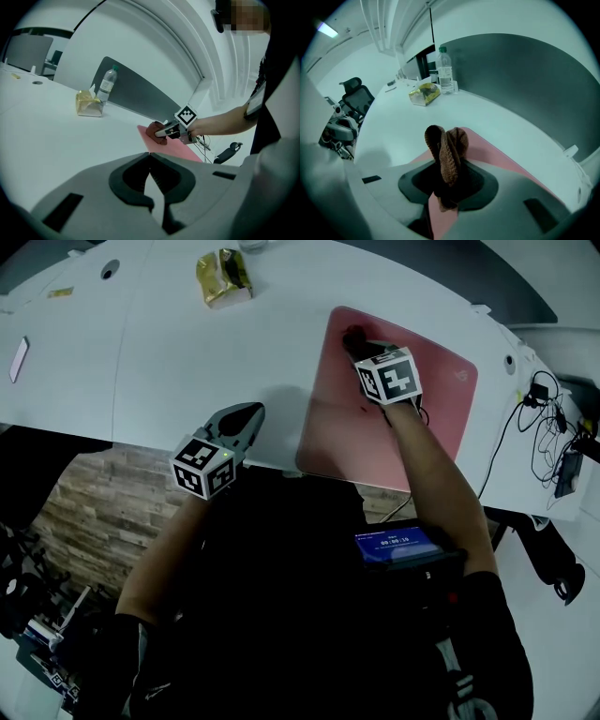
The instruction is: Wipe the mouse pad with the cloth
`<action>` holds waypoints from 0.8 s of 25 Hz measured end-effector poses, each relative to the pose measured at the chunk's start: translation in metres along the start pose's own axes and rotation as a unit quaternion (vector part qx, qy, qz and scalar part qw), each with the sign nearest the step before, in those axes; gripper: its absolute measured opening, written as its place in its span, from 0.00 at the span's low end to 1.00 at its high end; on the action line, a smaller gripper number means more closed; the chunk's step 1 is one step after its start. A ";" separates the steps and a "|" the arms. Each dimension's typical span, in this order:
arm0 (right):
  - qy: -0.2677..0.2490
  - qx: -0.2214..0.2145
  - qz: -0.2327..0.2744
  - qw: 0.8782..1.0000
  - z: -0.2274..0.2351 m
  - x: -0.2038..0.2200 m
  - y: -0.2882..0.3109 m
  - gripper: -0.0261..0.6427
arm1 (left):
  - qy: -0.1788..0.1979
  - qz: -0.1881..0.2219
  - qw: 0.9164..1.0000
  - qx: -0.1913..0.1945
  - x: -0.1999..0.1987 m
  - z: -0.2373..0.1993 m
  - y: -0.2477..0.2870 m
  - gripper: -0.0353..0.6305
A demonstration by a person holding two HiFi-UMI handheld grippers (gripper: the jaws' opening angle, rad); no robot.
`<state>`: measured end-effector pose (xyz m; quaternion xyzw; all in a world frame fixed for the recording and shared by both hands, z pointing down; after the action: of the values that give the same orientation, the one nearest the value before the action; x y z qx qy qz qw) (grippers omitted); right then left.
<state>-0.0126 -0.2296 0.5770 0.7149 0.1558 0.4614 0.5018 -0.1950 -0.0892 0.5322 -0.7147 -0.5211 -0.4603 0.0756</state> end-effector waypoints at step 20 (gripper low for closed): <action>0.009 -0.090 0.074 0.993 -0.055 -0.063 0.013 0.22 | 0.009 -0.002 1.000 -0.011 -0.016 -0.016 0.001 0.06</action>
<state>-0.0938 -0.2473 0.5607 0.6720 0.0648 0.5158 0.5274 -0.2042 -0.1102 0.5297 -0.7102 -0.5167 -0.4728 0.0713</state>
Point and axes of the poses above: the fingertips, and each gripper's own axes: y forward along the fingers, z to its right, x out of its underside, the point moved 1 cm from there along -y, backward along the fingers, and after that the axes turned 9 degrees about x, right-handed, at the moved point
